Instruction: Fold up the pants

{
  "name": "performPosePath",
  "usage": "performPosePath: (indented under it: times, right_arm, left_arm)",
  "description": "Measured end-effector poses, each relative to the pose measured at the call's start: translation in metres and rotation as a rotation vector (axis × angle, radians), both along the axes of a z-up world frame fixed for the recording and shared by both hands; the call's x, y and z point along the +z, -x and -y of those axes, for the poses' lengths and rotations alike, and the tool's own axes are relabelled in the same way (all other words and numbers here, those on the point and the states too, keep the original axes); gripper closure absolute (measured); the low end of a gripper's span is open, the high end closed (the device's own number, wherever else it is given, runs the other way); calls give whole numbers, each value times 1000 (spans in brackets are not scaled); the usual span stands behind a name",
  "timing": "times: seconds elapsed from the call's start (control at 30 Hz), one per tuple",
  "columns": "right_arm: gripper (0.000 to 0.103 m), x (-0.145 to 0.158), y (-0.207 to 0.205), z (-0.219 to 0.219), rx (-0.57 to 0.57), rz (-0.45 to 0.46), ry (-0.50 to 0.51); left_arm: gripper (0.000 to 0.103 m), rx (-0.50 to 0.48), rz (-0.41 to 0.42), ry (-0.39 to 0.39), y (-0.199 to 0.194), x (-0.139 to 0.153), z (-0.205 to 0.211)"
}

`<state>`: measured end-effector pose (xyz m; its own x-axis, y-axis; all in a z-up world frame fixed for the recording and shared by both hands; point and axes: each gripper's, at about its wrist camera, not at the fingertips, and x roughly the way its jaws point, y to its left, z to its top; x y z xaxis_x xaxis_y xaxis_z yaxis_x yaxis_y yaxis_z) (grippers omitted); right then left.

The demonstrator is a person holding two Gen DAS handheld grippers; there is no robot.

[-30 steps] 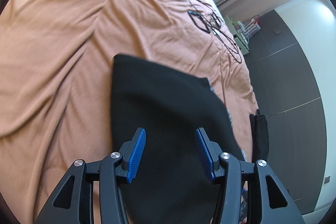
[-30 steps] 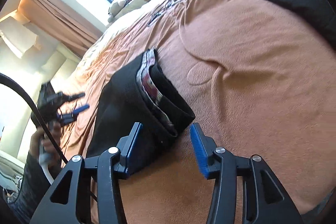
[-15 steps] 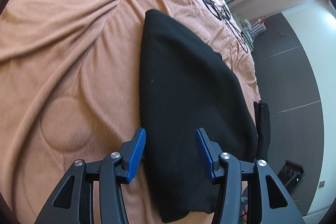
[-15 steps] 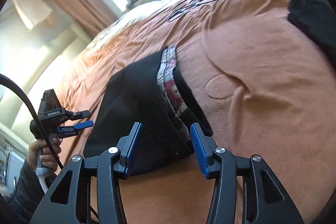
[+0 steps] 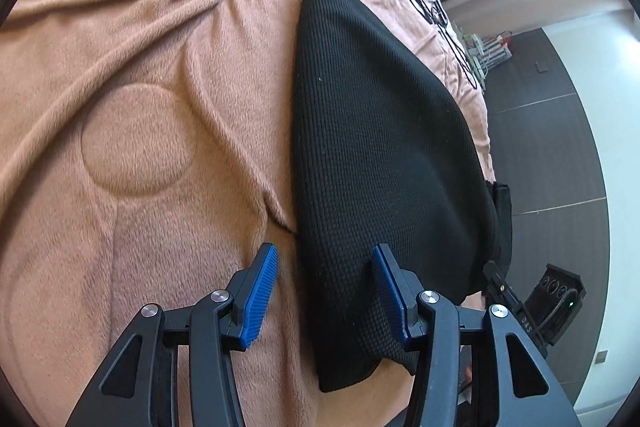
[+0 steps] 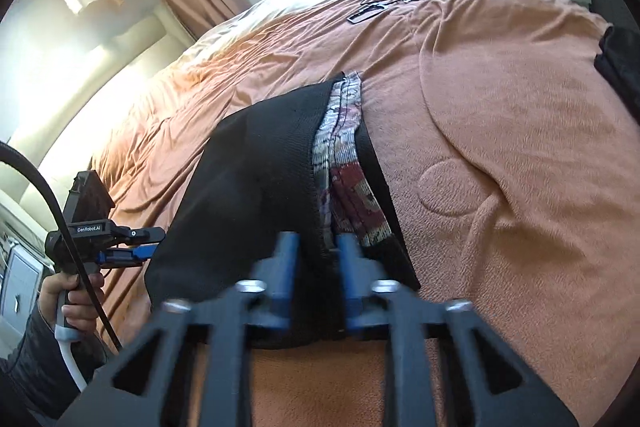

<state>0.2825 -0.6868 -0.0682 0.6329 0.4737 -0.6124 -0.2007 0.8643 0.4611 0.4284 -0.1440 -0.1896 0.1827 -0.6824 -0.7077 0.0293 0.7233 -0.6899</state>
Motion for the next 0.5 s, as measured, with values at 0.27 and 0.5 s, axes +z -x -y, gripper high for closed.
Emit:
performPosePath:
  times: [0.27, 0.5]
  right_arm:
    - [102, 24, 18, 19, -55, 81, -20]
    - [102, 8, 30, 29, -117, 39, -17]
  left_arm:
    - [51, -17, -12, 25, 12, 0, 2]
    - [51, -31, -22, 64, 22, -4, 5]
